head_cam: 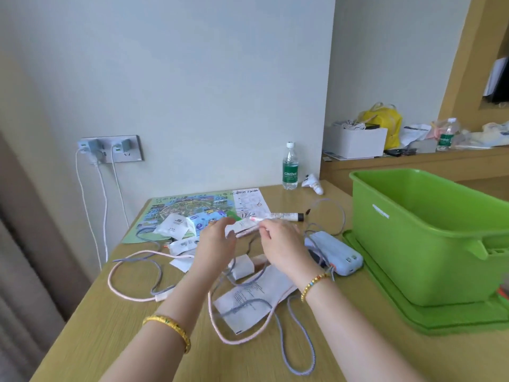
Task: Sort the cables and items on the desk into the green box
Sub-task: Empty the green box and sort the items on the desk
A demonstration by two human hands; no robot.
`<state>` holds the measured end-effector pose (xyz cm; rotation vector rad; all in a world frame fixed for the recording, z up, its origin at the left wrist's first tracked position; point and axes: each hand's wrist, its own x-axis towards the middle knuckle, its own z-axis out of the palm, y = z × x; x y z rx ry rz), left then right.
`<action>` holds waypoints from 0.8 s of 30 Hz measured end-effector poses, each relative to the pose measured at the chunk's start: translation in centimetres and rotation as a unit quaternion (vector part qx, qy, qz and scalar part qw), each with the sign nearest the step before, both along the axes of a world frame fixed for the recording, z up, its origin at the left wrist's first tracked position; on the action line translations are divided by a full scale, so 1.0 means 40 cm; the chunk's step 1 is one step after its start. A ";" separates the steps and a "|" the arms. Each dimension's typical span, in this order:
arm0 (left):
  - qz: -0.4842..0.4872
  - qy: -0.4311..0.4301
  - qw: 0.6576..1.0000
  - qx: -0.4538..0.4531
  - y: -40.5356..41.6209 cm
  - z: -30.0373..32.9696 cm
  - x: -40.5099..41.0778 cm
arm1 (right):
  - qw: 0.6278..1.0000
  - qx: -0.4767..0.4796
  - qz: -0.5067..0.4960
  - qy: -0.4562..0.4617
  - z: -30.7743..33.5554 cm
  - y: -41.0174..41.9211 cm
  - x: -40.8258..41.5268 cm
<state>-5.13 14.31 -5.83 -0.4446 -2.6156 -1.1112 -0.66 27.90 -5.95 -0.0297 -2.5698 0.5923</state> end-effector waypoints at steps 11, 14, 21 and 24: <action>0.088 -0.091 0.991 0.046 -0.205 -0.111 -0.192 | 0.989 0.072 -0.024 -0.130 -0.102 -0.012 -0.208; 0.086 -0.101 0.991 0.011 -0.204 -0.125 -0.215 | 0.985 0.106 -0.040 -0.127 -0.114 -0.004 -0.240; 0.088 -0.077 0.974 -0.193 -0.202 -0.162 -0.234 | 0.972 0.152 -0.009 -0.176 -0.132 0.000 -0.252; 0.107 -0.011 0.956 -0.273 -0.199 -0.158 -0.231 | 0.976 0.173 -0.010 -0.132 -0.124 0.002 -0.242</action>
